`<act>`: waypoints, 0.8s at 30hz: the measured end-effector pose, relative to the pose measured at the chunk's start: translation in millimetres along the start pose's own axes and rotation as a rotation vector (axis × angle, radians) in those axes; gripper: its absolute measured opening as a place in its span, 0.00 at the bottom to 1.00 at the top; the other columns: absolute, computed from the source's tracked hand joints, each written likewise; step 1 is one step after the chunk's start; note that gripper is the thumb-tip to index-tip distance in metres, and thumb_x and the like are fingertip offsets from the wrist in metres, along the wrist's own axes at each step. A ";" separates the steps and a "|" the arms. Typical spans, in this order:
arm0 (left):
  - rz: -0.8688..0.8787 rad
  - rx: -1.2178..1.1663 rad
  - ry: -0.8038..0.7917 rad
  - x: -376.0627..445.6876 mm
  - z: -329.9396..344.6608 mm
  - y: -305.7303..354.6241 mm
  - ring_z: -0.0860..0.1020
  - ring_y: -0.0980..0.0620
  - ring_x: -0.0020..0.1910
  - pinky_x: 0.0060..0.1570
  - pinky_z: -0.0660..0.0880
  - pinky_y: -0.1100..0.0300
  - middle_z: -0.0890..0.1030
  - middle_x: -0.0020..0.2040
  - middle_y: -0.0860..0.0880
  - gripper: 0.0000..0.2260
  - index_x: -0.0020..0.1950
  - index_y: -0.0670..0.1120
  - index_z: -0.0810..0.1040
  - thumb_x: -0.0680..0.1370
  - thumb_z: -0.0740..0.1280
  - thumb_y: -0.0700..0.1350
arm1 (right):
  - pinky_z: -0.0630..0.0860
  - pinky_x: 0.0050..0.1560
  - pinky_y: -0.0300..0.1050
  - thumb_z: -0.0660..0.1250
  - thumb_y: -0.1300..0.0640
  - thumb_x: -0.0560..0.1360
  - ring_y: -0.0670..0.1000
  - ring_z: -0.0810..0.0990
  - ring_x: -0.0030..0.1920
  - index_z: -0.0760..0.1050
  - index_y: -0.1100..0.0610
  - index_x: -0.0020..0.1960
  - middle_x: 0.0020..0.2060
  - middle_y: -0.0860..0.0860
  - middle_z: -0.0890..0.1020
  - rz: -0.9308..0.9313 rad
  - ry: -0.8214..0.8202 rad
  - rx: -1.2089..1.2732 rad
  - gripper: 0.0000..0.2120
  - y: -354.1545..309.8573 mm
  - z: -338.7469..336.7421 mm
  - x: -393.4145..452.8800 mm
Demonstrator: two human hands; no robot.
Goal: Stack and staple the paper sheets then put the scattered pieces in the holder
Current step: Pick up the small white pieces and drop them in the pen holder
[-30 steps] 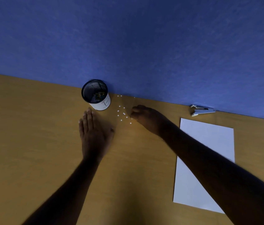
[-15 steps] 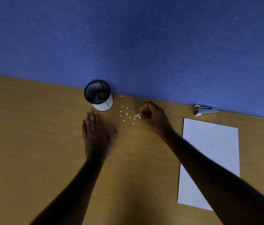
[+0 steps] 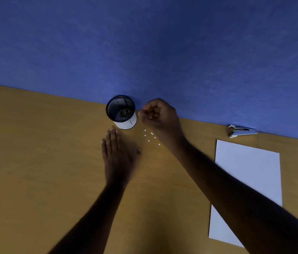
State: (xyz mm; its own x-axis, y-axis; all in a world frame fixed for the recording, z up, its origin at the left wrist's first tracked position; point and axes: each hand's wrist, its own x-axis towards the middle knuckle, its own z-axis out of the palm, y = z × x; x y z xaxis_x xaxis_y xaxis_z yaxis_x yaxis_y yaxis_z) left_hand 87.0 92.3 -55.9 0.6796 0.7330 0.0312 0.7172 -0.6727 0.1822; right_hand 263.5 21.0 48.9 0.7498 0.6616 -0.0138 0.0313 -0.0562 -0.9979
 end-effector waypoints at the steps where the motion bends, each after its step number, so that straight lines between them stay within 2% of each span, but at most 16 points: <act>1: -0.001 0.004 -0.003 0.2 0.0 0.2 0.57 0.39 0.86 0.85 0.54 0.40 0.58 0.85 0.38 0.43 0.84 0.35 0.56 0.79 0.58 0.63 | 0.80 0.46 0.39 0.75 0.67 0.74 0.45 0.83 0.43 0.78 0.62 0.50 0.43 0.53 0.85 -0.016 -0.011 -0.003 0.08 -1.8 8.6 5.0; 5: -0.003 0.015 0.002 -0.2 0.3 1.3 0.59 0.39 0.85 0.84 0.55 0.40 0.60 0.85 0.37 0.43 0.84 0.35 0.57 0.80 0.57 0.64 | 0.81 0.45 0.43 0.74 0.65 0.74 0.44 0.83 0.43 0.78 0.60 0.49 0.42 0.51 0.85 -0.132 -0.022 -0.124 0.06 -2.2 34.3 25.5; 8: -0.003 0.028 -0.014 0.5 1.5 0.1 0.57 0.40 0.86 0.85 0.54 0.41 0.58 0.85 0.38 0.43 0.84 0.35 0.55 0.80 0.57 0.65 | 0.75 0.44 0.30 0.73 0.65 0.75 0.42 0.82 0.42 0.78 0.60 0.47 0.41 0.48 0.85 -0.222 -0.085 -0.302 0.04 -1.5 41.4 39.4; 9: -0.004 0.028 -0.013 0.2 2.1 0.0 0.57 0.40 0.86 0.85 0.53 0.41 0.58 0.86 0.38 0.43 0.84 0.35 0.55 0.80 0.57 0.65 | 0.75 0.43 0.30 0.72 0.64 0.76 0.42 0.82 0.42 0.78 0.59 0.47 0.41 0.48 0.85 -0.241 -0.118 -0.368 0.03 -0.2 41.4 42.6; 13: -0.002 0.015 -0.008 0.8 1.7 -1.8 0.56 0.40 0.86 0.85 0.53 0.41 0.57 0.86 0.38 0.43 0.85 0.36 0.54 0.80 0.56 0.65 | 0.82 0.41 0.45 0.70 0.60 0.78 0.45 0.83 0.40 0.77 0.56 0.46 0.39 0.45 0.84 -0.345 -0.223 -0.589 0.03 2.7 40.5 51.1; 16: -0.002 -0.005 0.011 0.7 1.3 -1.7 0.57 0.40 0.86 0.84 0.54 0.40 0.58 0.85 0.38 0.43 0.84 0.35 0.56 0.80 0.58 0.63 | 0.82 0.40 0.49 0.70 0.60 0.77 0.46 0.83 0.39 0.76 0.56 0.45 0.38 0.46 0.83 -0.380 -0.251 -0.638 0.04 -2.1 37.8 53.6; 19: 0.002 -0.003 0.019 0.2 1.1 -1.2 0.58 0.39 0.86 0.84 0.55 0.40 0.59 0.85 0.37 0.42 0.84 0.35 0.57 0.80 0.60 0.62 | 0.81 0.40 0.49 0.72 0.60 0.76 0.49 0.83 0.41 0.75 0.58 0.45 0.40 0.50 0.84 -0.412 -0.290 -0.655 0.06 -4.8 34.8 55.4; 21: 0.000 -0.007 0.025 0.0 0.7 -1.2 0.58 0.39 0.86 0.84 0.55 0.40 0.59 0.85 0.37 0.42 0.84 0.35 0.57 0.80 0.60 0.62 | 0.79 0.40 0.43 0.73 0.61 0.76 0.49 0.83 0.43 0.76 0.59 0.47 0.42 0.51 0.84 -0.440 -0.294 -0.670 0.06 -4.9 34.0 54.5; 23: -0.001 -0.007 0.024 0.1 1.0 -1.3 0.57 0.40 0.86 0.85 0.54 0.41 0.59 0.85 0.38 0.42 0.84 0.35 0.57 0.80 0.60 0.62 | 0.77 0.42 0.39 0.71 0.63 0.77 0.47 0.82 0.44 0.77 0.59 0.49 0.43 0.50 0.85 -0.463 -0.283 -0.660 0.03 -3.5 33.6 53.7; 24: -0.002 -0.005 0.019 0.1 1.3 -1.3 0.57 0.40 0.86 0.85 0.54 0.41 0.58 0.85 0.38 0.42 0.84 0.36 0.56 0.80 0.60 0.63 | 0.78 0.42 0.41 0.69 0.63 0.78 0.46 0.82 0.44 0.77 0.58 0.49 0.43 0.50 0.84 -0.474 -0.270 -0.660 0.02 -2.3 33.7 53.6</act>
State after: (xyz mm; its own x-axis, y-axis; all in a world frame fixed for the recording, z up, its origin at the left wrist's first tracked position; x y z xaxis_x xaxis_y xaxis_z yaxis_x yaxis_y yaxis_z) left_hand 86.3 93.1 -57.5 0.6753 0.7359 0.0497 0.7175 -0.6710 0.1871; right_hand 281.4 81.8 48.4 0.3795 0.8759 0.2980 0.7433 -0.0968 -0.6619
